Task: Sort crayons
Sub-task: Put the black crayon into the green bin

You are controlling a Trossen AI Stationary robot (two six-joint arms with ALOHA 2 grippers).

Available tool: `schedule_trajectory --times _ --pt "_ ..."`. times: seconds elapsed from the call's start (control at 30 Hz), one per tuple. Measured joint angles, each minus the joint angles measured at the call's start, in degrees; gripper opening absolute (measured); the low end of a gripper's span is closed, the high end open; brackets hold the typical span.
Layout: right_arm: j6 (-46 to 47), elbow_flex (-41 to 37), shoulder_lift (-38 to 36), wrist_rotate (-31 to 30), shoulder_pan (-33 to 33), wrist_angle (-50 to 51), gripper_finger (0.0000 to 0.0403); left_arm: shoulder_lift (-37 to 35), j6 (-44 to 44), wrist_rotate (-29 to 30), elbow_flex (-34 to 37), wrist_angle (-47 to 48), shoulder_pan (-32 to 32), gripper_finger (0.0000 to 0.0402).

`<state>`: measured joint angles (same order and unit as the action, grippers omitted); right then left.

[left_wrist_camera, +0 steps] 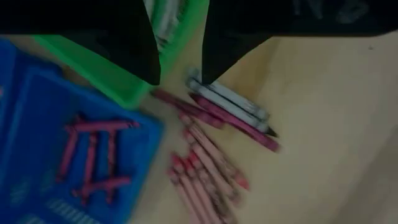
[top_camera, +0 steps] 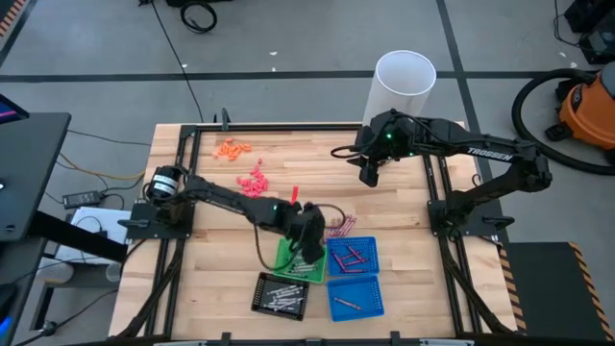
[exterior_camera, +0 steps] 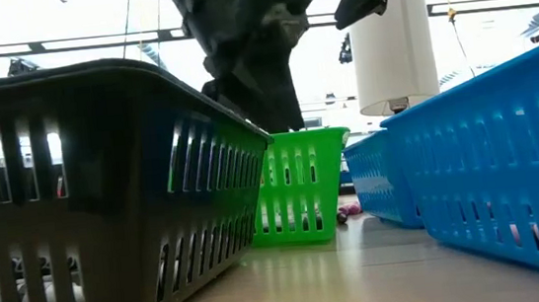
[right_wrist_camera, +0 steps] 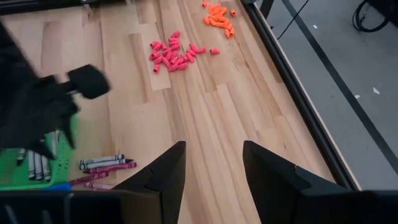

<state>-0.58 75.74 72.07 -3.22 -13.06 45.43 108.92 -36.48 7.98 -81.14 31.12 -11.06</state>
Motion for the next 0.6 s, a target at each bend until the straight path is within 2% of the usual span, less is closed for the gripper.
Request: schedule_trajectory --times 0.27,0.6 --pt "-0.01 -0.02 0.00 -0.16 0.59 -1.21 0.0168 1.63 -6.73 -2.74 -0.02 0.68 4.89 0.0125" --pt "-0.94 -0.02 0.00 -0.16 0.59 -2.54 0.0168 6.97 -22.22 -1.71 0.02 1.56 5.46 0.0135"
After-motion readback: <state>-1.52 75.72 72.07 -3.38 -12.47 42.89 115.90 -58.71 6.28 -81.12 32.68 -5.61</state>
